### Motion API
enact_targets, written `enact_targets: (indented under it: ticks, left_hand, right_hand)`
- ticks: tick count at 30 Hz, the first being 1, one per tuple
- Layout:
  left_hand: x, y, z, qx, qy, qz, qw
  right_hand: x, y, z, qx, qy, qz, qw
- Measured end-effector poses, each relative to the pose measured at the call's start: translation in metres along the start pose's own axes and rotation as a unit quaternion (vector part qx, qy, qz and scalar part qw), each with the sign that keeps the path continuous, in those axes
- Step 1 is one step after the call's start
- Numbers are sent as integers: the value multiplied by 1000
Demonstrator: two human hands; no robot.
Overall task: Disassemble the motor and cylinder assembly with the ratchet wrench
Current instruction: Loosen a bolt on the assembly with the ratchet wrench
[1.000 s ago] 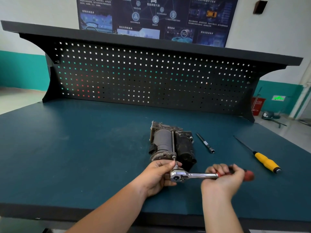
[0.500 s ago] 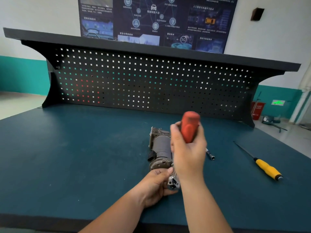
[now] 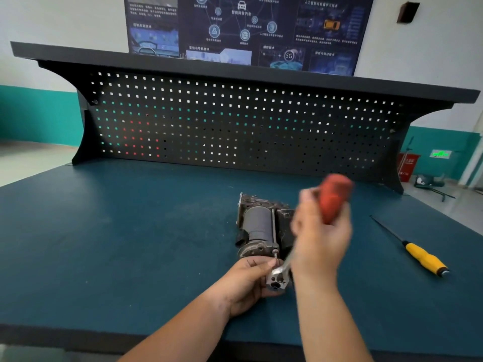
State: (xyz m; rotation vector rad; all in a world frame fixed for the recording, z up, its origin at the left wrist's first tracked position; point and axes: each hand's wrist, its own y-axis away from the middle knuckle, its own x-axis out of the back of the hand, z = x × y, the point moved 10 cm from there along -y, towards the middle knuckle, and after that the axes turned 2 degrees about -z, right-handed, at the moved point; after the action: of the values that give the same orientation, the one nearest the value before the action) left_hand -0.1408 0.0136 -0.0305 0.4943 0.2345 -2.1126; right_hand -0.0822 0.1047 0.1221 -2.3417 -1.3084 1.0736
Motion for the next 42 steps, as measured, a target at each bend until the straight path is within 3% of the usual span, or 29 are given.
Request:
enact_targets:
  ticks: [2,5,8,11,15,19,24,27,30,33,37,39,42]
  left_hand:
    - [1,1,1,1,-9,7,1000]
    - [1,1,2,-2,-17,2,1000]
    - [2,0,1,-3,-15,0,1000]
    - [2,0,0,4,-18,-3,1000]
    - [5,-1,-3,12,-18,-3,1000]
    - [4,-2,-2,9,-10,12,1000]
    - [3,-2,-4,4,-13,5,1000]
    - [-6,4,3,2,-22,-18,1000]
    - [-7,6,3,12,-1,-16,1000]
    - [-5,5,6,-3,-15,-1,1000]
    - [1,1,6,-12,-14,16,1000]
    - [-1,1,3,-5,-10,17,1000]
    - [2,1,2,2,-7,24,1000]
  right_hand:
    - [48,-8,20,-70,-140,118,981]
    - [101,11,62,-200,-248,251,914]
    - [120,40,94,-274,-312,302,858]
    - [119,42,90,-255,-326,305,858]
    - [84,15,43,-160,-267,207,927]
    - [13,4,4,-94,-154,7,984]
    - [-45,18,-1,-28,53,-155,986]
    - [-85,31,0,40,170,-260,950]
    - [-95,43,-1,89,224,-291,926]
    - [-76,36,-11,91,174,-234,952]
    - [-15,8,2,-56,-32,-63,996]
    - [25,-1,14,-103,-160,22,982]
    - [78,4,49,-188,-270,156,931]
